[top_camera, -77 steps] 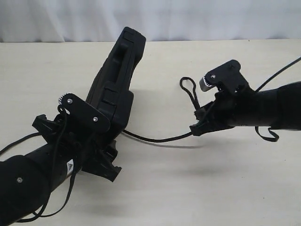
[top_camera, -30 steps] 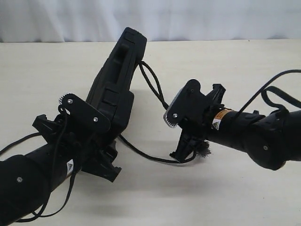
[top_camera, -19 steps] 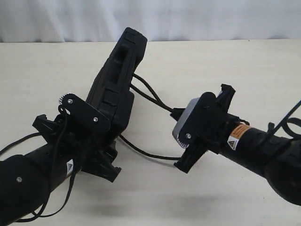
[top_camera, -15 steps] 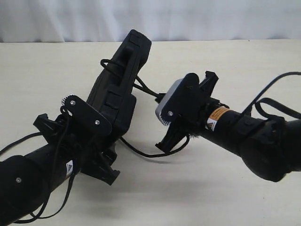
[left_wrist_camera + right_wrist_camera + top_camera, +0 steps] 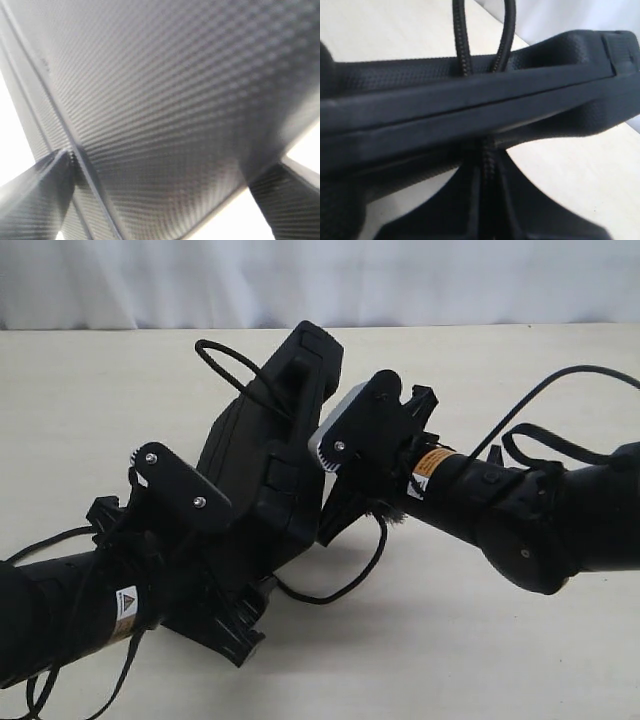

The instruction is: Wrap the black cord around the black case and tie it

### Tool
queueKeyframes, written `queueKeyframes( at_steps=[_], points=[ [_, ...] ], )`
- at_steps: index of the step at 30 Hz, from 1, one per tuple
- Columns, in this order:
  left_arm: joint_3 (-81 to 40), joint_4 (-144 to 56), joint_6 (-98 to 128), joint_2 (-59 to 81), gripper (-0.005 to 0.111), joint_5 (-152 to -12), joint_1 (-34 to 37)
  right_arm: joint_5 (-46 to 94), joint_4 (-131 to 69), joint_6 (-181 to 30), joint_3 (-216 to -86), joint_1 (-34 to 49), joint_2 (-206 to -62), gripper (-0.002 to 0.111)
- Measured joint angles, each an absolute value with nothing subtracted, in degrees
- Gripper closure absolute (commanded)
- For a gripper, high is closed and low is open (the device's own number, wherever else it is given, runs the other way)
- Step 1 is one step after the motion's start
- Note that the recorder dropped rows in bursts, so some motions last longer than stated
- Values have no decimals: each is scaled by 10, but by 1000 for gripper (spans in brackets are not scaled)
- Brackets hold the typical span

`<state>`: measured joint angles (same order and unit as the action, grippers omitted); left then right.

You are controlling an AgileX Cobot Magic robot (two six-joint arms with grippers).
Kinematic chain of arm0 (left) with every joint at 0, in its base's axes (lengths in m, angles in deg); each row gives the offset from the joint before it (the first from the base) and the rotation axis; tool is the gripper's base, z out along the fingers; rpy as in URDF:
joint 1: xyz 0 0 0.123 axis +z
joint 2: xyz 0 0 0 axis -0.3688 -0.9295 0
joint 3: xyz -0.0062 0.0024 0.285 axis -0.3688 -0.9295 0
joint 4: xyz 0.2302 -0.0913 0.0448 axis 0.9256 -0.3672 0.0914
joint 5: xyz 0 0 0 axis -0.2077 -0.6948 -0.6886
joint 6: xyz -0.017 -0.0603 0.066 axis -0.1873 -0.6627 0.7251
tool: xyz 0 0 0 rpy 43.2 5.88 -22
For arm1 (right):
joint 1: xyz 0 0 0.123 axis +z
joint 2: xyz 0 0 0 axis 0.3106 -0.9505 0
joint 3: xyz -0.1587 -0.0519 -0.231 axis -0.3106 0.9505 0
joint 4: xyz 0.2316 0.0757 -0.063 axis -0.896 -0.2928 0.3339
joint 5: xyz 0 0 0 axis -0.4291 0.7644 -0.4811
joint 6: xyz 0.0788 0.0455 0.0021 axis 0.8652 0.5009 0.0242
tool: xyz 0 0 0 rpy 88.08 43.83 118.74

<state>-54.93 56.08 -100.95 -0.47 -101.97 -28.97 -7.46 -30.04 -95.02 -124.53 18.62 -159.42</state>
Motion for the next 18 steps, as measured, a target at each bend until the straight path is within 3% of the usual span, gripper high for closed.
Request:
queueKeyframes(
  at_steps=[18],
  points=[
    [-549, 559, -1012, 121, 20, -950, -290, -62, -307, -950, -1245, 186, -1594, 104]
  ],
)
